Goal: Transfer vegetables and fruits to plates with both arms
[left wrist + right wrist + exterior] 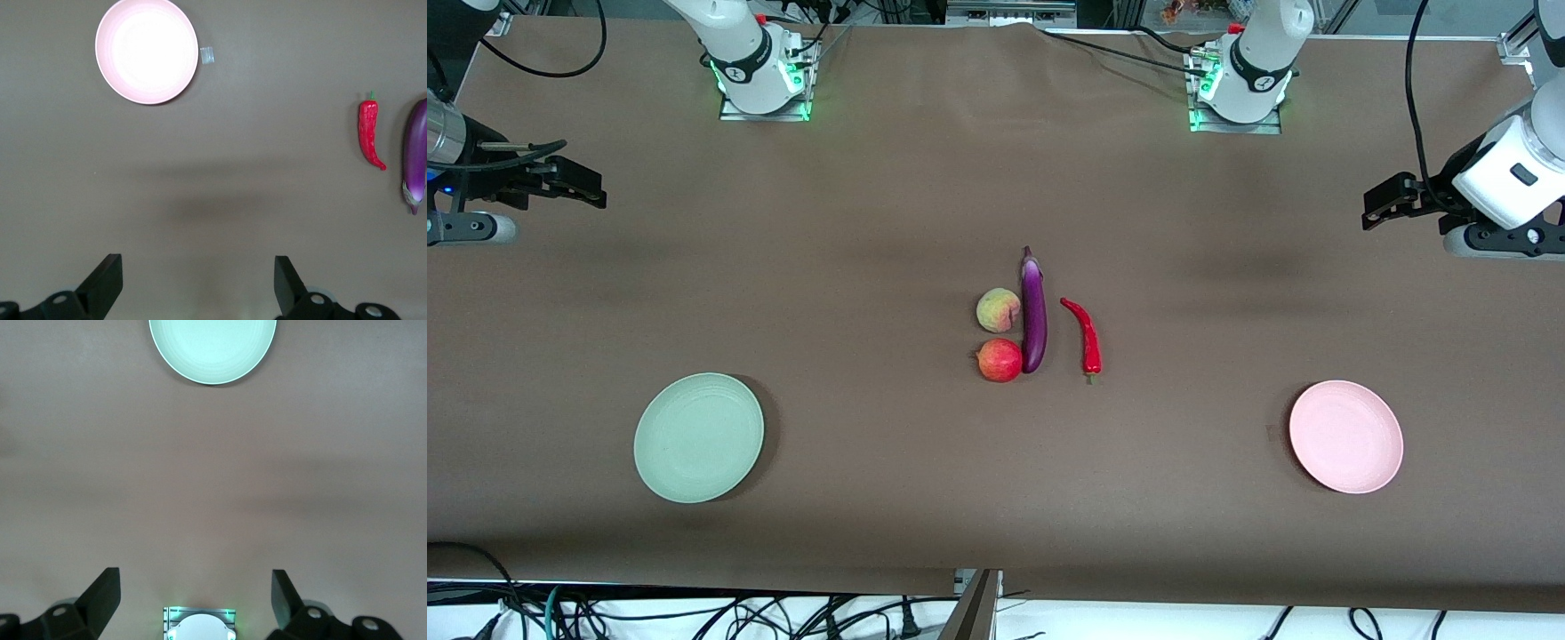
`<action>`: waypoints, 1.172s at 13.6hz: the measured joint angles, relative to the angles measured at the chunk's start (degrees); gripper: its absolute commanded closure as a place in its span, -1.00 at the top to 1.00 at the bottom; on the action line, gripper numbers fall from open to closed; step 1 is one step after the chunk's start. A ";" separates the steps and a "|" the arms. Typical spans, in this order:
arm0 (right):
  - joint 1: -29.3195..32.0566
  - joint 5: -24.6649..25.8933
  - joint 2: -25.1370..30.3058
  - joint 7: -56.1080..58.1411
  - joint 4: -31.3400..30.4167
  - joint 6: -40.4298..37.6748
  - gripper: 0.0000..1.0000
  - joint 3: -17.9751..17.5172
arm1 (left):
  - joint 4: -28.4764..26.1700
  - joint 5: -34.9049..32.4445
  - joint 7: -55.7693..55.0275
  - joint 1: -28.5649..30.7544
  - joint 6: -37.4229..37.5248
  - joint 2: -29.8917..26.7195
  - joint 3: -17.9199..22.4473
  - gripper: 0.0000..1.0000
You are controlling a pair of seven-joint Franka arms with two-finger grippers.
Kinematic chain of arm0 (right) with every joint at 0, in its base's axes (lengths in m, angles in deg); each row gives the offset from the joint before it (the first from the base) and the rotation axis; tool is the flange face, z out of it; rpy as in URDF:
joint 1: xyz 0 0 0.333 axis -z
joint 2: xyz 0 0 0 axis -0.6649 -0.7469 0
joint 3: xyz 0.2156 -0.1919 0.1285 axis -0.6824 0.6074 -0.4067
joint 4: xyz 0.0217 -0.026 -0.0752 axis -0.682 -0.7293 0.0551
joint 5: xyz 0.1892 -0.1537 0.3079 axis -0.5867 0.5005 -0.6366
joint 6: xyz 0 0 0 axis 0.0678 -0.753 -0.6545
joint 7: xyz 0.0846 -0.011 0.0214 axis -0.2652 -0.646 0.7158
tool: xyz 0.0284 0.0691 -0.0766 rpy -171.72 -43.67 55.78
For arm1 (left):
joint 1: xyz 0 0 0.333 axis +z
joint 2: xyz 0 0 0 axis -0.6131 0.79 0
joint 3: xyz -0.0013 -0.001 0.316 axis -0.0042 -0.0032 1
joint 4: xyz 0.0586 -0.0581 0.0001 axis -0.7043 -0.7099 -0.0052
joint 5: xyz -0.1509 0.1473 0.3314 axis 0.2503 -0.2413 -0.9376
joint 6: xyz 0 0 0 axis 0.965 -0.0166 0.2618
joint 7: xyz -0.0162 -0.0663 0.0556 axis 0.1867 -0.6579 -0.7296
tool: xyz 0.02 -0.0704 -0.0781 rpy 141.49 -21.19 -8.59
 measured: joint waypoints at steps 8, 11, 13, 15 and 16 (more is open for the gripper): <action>-1.44 0.00 -1.38 0.00 0.00 2.25 1.00 -0.46 | -0.13 0.11 -0.15 -0.57 8.30 3.43 -6.71 1.00; -1.45 0.00 -2.41 0.02 0.02 2.47 1.00 -0.44 | -0.20 0.13 -3.79 -0.67 3.83 9.30 -9.98 1.00; -1.48 0.00 -2.81 0.08 0.02 2.53 1.00 -0.44 | -0.27 0.14 -8.61 -0.73 -1.65 13.34 -12.28 1.00; -1.61 0.00 -3.06 0.13 0.04 2.53 1.00 -0.45 | -0.38 0.14 -14.10 -0.98 -8.17 17.67 -14.47 1.00; -1.77 0.00 -3.14 0.14 0.04 2.53 1.00 -0.46 | -0.41 0.13 -16.69 -1.60 -11.90 20.10 -15.21 1.00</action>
